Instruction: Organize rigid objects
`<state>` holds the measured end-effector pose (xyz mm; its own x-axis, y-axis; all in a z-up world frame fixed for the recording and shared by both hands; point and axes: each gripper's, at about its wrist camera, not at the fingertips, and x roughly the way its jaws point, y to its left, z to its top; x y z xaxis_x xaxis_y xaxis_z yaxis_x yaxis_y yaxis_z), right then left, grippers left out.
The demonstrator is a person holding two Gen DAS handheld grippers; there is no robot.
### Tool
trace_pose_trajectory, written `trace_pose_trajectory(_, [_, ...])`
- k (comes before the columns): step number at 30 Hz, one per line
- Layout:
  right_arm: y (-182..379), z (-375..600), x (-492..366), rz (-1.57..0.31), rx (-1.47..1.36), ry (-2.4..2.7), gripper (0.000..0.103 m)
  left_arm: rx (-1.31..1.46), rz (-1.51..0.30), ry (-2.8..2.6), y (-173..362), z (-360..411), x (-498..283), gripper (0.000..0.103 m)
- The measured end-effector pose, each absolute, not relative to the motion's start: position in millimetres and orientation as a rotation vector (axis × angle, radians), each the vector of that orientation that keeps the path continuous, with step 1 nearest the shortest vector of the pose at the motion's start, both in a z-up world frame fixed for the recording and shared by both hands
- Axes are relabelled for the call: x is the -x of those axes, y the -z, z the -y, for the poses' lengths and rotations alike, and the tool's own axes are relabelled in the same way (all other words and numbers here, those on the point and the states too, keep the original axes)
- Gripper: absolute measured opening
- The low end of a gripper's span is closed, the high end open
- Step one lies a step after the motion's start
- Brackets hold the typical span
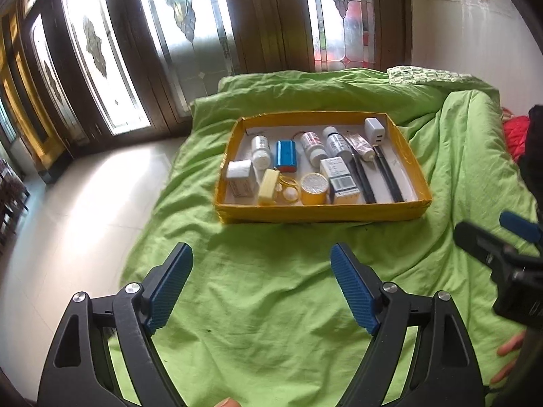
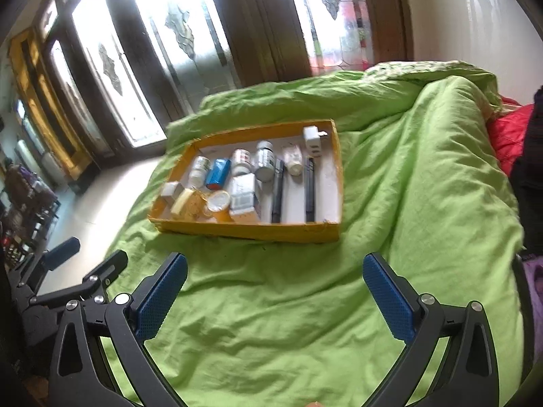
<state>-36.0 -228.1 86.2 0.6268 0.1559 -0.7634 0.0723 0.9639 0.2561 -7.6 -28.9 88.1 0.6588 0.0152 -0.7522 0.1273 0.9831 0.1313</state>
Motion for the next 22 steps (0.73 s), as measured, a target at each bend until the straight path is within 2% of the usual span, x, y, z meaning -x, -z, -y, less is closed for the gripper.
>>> trace_pose_trajectory(5, [-91, 225, 43, -0.942, -0.268, -0.038, 0.102, -0.154, -0.890, 0.064, -83, 29, 4, 0.084])
trace_pose_trajectory(18, [-97, 222, 50, -0.910, -0.265, -0.016, 0.102, -0.109, -0.894, 0.098, -87, 29, -1, 0.084])
trace_pose_trajectory(22, [-86, 217, 47, -0.970, -0.264, -0.028, 0.102, -0.112, -0.893, 0.093, -82, 25, -2, 0.084])
